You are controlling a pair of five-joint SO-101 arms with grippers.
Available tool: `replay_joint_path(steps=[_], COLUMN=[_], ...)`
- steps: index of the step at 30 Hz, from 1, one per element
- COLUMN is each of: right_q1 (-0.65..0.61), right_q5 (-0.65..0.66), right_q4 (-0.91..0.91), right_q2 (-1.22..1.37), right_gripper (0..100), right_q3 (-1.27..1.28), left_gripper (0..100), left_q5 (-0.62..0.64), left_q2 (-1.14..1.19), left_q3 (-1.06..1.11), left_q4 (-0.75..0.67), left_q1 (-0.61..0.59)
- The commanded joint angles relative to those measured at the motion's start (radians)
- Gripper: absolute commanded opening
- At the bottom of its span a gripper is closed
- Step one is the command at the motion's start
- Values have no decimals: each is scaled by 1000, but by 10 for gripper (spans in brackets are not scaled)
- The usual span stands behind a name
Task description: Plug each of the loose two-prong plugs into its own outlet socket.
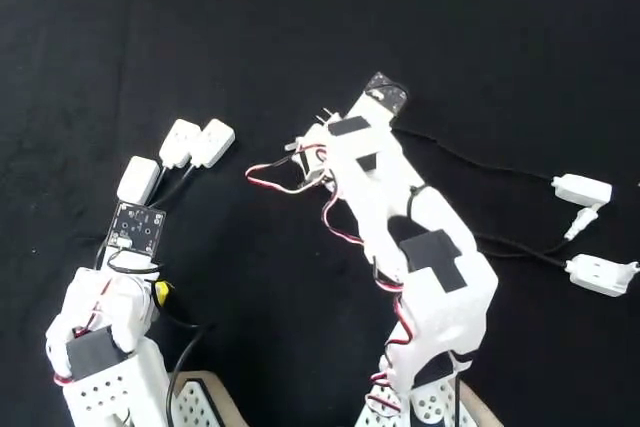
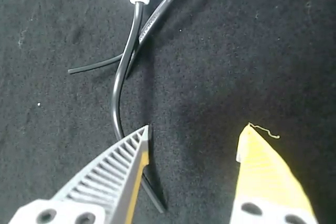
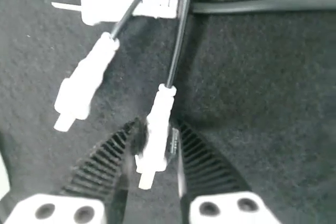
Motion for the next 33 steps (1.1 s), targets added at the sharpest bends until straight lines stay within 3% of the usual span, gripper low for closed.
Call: replay_joint_path(steps=[1, 9, 14, 17, 21, 26, 33], right_q1=[-15, -9, -25, -29, -28, -31, -31], right_q5=[55, 232, 557, 687, 813, 878, 872], right_q4=[107, 298, 508, 646, 628, 565, 741], right_q2=[5, 4, 4, 15, 27, 157, 363], right_gripper=[21, 12, 12, 13, 14, 16, 16], right_q3=[-71, -170, -252, -280, -220, -208, -453], left_gripper=[267, 267, 267, 267, 267, 267, 267], left_q5=[5, 3, 3, 3, 3, 3, 3], left_q2=[-6, -6, -6, -6, -6, -6, -6], left_q3=[-5, -5, -5, -5, -5, -5, -4], left_q4=[-8, -8, -8, -8, -8, -8, -8], left_q1=[-5, -5, -5, -5, -5, -5, -5])
